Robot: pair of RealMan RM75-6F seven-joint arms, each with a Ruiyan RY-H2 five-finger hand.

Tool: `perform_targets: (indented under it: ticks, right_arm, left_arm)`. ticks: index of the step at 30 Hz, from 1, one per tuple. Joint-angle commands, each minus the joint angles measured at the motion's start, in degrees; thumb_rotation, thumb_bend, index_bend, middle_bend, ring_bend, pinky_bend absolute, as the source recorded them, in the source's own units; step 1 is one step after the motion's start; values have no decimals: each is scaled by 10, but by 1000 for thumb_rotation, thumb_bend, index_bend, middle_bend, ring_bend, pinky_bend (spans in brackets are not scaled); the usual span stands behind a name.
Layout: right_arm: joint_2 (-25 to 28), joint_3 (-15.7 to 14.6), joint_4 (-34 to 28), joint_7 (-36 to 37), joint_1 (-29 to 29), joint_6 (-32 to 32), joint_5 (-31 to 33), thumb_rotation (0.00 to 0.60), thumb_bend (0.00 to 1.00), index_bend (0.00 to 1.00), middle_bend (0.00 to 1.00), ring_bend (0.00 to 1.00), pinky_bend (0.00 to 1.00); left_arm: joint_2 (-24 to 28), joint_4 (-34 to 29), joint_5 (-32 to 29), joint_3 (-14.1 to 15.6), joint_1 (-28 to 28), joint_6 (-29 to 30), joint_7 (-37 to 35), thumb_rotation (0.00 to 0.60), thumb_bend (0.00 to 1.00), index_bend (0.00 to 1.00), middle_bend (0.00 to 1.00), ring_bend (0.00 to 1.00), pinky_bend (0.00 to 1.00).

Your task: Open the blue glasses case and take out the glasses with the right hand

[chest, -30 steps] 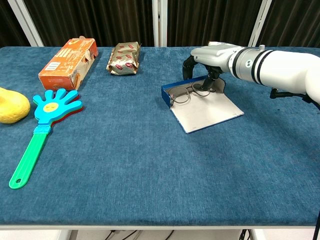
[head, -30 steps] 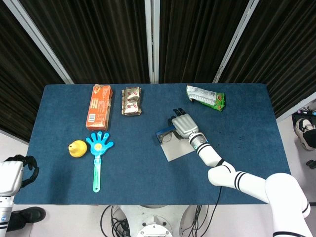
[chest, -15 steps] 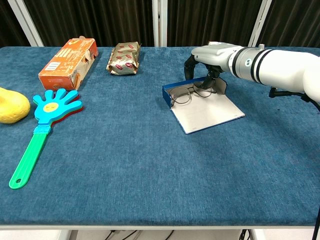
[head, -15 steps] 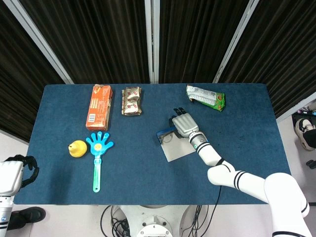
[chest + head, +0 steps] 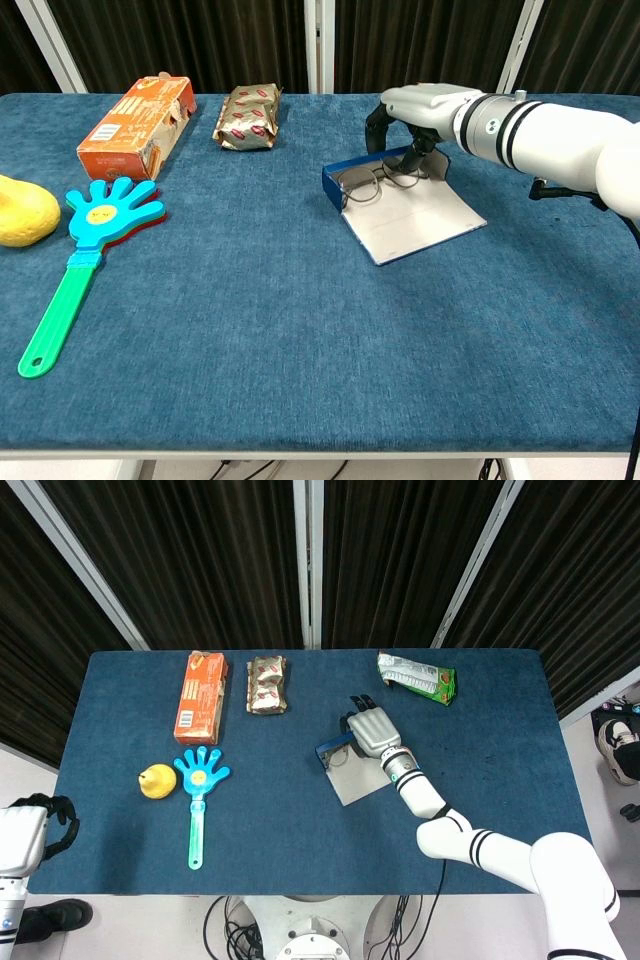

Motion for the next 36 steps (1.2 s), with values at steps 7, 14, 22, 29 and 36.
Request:
perform_targets:
  ticks: [7,14,22,29,36]
  right_arm:
    - [-67,-2,24,21,-61,194,-83,600,477,680,393,42,0]
    - [-113,-11,83,28,-77,216,-110,600,477,682,391,42,0]
    - [-137,14,137,28,-61,179,-106,600,477,683,391,42,0]
    - [-105,46,112,-42,-33,86,-56,600,330,228,247,1,0]
    - [-23,37,-43,-47,-73,122,-70,600,293,57,181,0,0]
  left_arm:
    - [1,0,1,0,0,0,-2,600,380,605,614,449,512]
    - [1,0,2,1,0,0,-4,600,380,605,614,449,511]
    - [1,0,1,1,-1,-1,-2,600,380,605,614,449,511]
    - [1,0,1,1,0,-1,-2,600,380,606,614,449,511]
    - [1,0,1,1,-1,-1,-4,600,380,606,614,449,511]
